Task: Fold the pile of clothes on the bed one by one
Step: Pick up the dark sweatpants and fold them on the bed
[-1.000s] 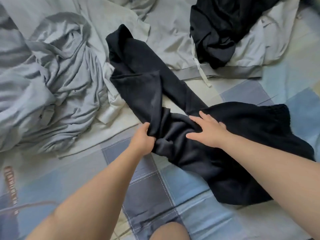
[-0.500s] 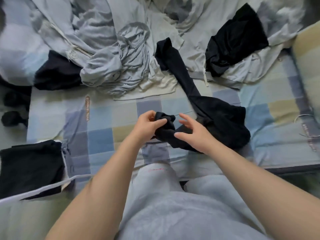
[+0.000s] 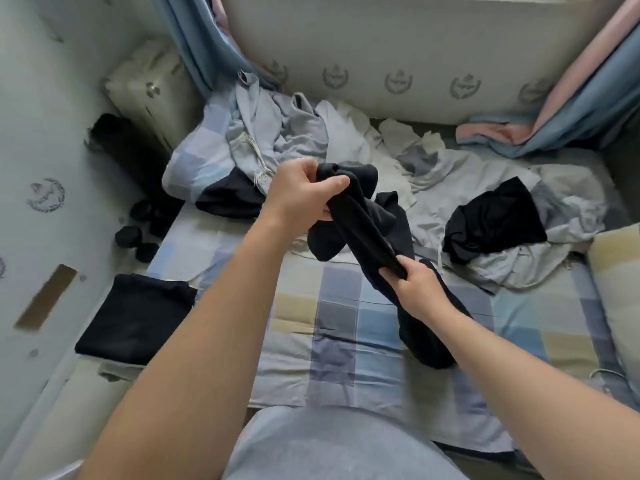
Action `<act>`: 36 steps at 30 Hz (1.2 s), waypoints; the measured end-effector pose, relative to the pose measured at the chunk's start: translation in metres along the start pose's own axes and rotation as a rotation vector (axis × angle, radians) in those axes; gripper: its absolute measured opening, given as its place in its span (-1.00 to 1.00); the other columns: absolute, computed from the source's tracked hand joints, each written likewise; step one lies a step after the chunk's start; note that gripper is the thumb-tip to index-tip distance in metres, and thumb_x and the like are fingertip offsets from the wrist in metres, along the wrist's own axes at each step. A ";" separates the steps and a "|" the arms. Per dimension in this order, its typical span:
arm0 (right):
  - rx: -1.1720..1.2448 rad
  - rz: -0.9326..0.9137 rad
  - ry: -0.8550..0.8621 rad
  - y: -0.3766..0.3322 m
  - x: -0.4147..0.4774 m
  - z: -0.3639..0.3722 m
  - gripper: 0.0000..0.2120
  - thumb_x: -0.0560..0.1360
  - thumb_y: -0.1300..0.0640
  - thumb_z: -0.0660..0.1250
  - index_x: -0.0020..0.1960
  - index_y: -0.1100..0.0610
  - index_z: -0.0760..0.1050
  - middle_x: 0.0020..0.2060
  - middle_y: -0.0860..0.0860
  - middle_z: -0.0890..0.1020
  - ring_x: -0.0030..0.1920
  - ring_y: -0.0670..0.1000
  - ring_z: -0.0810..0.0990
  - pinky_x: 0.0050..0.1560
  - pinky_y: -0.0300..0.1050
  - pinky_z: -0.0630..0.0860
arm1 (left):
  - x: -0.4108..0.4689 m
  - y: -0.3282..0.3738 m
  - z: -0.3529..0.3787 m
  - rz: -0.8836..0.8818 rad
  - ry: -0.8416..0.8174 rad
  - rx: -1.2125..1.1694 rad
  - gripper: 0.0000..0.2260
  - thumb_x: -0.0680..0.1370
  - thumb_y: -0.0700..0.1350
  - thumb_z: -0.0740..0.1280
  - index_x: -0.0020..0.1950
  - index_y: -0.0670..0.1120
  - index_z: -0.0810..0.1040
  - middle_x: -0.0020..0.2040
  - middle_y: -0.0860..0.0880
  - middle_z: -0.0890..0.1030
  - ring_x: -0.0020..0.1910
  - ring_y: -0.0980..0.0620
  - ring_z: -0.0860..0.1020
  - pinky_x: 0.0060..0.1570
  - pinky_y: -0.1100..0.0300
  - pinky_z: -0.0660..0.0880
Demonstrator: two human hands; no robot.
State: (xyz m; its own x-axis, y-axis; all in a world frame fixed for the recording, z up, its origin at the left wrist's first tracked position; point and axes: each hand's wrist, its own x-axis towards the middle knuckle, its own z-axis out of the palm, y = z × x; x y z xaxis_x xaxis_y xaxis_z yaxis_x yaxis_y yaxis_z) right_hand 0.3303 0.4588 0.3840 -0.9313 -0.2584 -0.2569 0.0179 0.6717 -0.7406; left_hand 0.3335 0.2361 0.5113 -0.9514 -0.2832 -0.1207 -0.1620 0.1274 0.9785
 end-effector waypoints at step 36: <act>0.385 -0.208 -0.199 -0.151 -0.002 -0.037 -0.62 0.51 0.16 0.47 0.30 -0.01 0.54 0.22 -0.05 0.65 0.28 -0.05 0.59 0.31 0.01 0.51 | 0.026 0.062 -0.075 0.235 -0.483 0.165 -0.76 0.54 -0.08 0.48 -0.03 -0.27 0.61 -0.22 -0.11 0.57 -0.25 -0.01 0.55 -0.19 0.07 0.47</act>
State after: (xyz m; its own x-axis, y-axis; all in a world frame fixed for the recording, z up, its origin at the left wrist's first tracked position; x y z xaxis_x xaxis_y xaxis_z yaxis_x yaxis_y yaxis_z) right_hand 0.3165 0.3834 0.5194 -0.8424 -0.5130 -0.1647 0.0071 0.2951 -0.9555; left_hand 0.3183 0.1654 0.5815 -0.9724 0.2333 -0.0031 0.0671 0.2926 0.9539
